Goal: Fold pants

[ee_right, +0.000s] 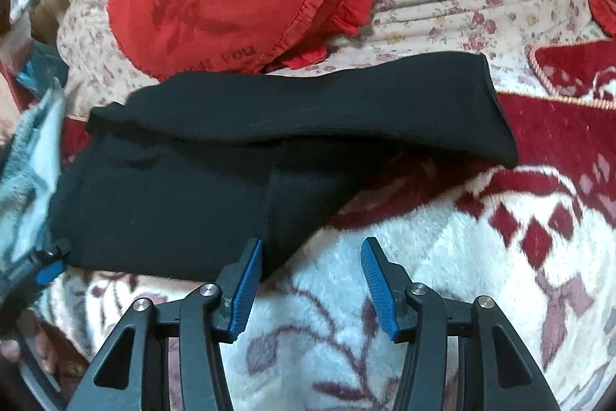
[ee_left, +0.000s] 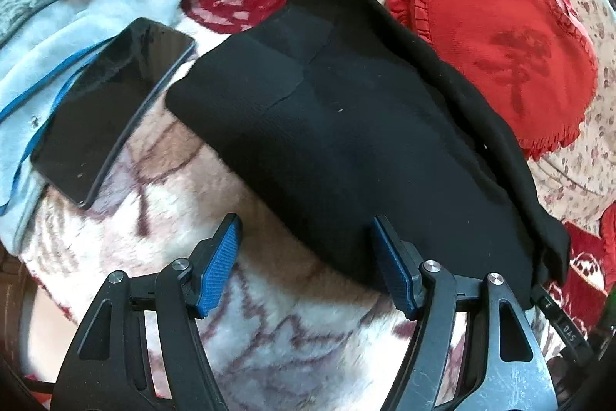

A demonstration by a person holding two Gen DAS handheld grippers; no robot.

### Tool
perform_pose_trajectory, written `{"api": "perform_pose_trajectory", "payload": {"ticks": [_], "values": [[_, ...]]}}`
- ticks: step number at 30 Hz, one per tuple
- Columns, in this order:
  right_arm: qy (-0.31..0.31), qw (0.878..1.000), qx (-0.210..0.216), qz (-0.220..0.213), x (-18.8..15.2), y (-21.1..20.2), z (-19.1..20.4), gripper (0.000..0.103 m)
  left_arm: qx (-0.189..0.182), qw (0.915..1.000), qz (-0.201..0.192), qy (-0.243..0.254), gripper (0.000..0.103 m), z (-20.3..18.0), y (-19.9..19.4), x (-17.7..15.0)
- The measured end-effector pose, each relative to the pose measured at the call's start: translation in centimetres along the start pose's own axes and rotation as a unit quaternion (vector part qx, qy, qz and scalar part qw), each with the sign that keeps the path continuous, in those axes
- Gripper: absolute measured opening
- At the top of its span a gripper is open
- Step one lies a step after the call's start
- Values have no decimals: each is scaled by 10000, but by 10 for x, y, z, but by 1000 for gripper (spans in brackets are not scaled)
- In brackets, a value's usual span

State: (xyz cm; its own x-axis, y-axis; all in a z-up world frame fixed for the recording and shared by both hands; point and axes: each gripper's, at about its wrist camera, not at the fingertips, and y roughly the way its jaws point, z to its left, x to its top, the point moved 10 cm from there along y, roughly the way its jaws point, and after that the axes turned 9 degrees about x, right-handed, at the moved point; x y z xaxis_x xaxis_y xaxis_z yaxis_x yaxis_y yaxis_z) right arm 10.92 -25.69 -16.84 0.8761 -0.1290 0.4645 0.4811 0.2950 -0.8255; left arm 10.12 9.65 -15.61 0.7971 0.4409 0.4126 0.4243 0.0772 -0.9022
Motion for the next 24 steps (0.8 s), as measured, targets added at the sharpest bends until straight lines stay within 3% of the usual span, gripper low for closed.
{"api": "perform_pose_trajectory", "payload": {"ticks": [5,7,9,12,17,21,24], "values": [[197,9996,-74,-195,24,11,-5,48,4,10000,-77,-13,69,-11,8,14],[158,9997,-32,-194,29,14,-5,43,-97,9999,-61,-28,63,-16,11,17],[168,9995,92,-259,31,10,-5,26,-315,9995,-25,-64,25,-20,10,17],[320,9983,378,-309,33,2,-7,14,-279,9995,-86,98,11,-25,0,15],[628,9924,933,-502,31,-35,-1,11,-540,9976,-328,266,9,-26,-39,12],[316,9918,1095,-581,13,-84,14,10,-662,9956,-530,409,9,-13,-76,1],[65,9934,1103,-315,-19,-105,18,11,-605,9950,-499,626,9,-2,-86,-23]]}}
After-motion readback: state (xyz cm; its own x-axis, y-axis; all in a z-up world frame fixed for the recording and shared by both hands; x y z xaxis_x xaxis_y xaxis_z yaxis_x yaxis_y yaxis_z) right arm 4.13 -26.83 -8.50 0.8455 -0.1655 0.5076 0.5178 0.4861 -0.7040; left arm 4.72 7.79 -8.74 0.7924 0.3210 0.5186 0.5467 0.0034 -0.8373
